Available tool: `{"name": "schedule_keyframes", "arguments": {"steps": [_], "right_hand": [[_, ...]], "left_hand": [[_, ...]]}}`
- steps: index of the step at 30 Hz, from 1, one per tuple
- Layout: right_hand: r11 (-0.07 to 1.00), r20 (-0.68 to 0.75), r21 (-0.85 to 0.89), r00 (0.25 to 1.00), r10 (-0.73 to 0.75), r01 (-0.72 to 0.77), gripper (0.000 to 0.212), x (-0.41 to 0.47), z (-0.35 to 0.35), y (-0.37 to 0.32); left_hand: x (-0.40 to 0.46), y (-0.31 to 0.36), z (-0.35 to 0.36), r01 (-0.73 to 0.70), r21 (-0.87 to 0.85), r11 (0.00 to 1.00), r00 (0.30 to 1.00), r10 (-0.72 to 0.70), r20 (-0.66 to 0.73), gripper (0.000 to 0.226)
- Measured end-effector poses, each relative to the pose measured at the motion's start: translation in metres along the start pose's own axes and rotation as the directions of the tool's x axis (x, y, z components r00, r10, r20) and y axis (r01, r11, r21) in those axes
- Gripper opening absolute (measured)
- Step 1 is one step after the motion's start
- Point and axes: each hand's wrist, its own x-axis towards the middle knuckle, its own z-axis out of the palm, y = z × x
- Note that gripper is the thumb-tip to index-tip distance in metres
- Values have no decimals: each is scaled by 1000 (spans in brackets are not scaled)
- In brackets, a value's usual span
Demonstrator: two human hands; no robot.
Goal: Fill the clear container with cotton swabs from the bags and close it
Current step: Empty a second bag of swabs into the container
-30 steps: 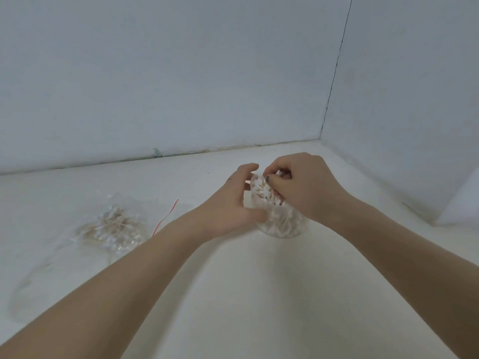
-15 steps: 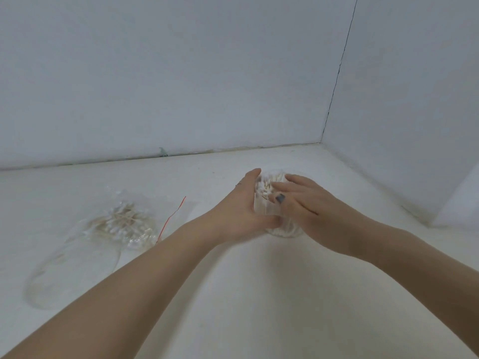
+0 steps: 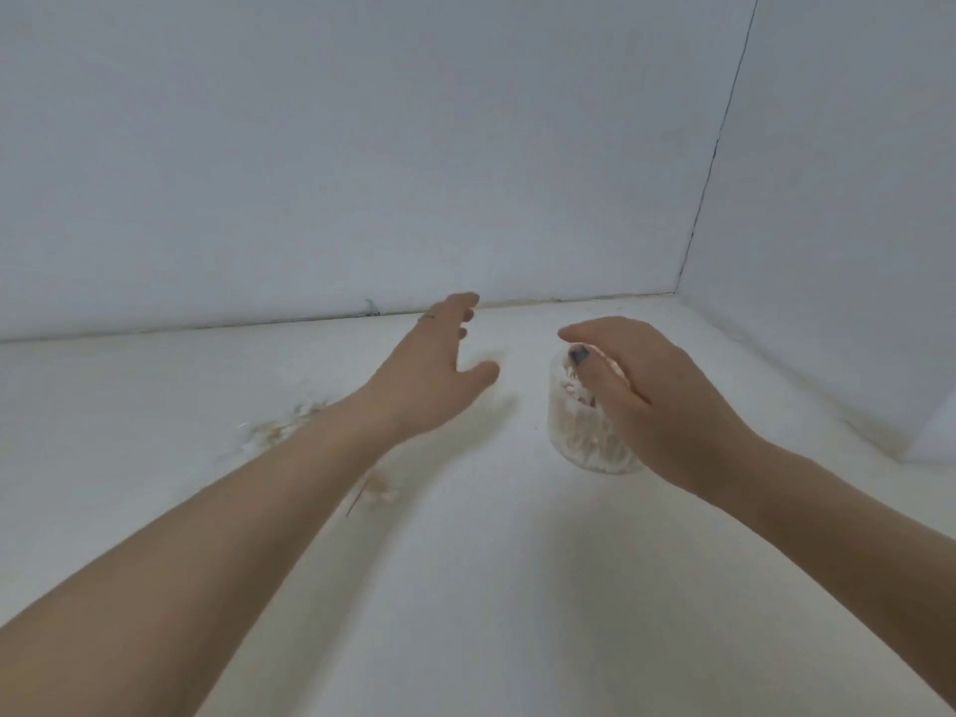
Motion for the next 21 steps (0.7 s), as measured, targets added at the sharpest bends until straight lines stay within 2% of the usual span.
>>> {"name": "schedule_keyframes", "arguments": {"steps": [2, 3, 5, 7, 8, 10, 12, 14, 18, 21], "right_hand": [[994, 5, 108, 1000, 25, -25, 31, 4, 14, -18], [984, 26, 168, 999, 48, -52, 27, 7, 22, -26], [943, 149, 288, 980, 132, -170, 19, 15, 42, -44], [845, 366, 380, 900, 236, -376, 17, 22, 63, -57], [772, 467, 412, 840, 277, -484, 18, 25, 73, -62], [641, 607, 427, 728, 320, -638, 24, 29, 92, -72], [569, 654, 428, 675, 341, -702, 31, 31, 106, -78], [534, 648, 449, 672, 357, -717, 33, 31, 114, -81], [614, 507, 421, 735, 451, -667, 19, 31, 107, -77], [612, 426, 468, 770, 475, -637, 18, 31, 89, -69]], "left_hand": [[2, -28, -27, 147, 43, 988, 982, -140, -123, 64], [2, -46, -38, 272, 101, 957, 954, -255, -159, 62], [-4, -79, -54, 555, 241, 796, 831, -522, -192, 62], [-16, -98, -61, 699, 236, 675, 712, -686, -148, 63], [-22, -100, -62, 724, 207, 658, 685, -723, -95, 66], [-33, -102, -61, 726, 195, 660, 676, -736, -26, 72], [-37, -101, -58, 705, 221, 673, 697, -715, -46, 74], [-36, -100, -56, 686, 217, 695, 720, -691, -61, 68], [-32, -91, -56, 631, 222, 743, 764, -646, -10, 42], [-28, -85, -54, 603, 203, 771, 789, -615, -9, 40]]}}
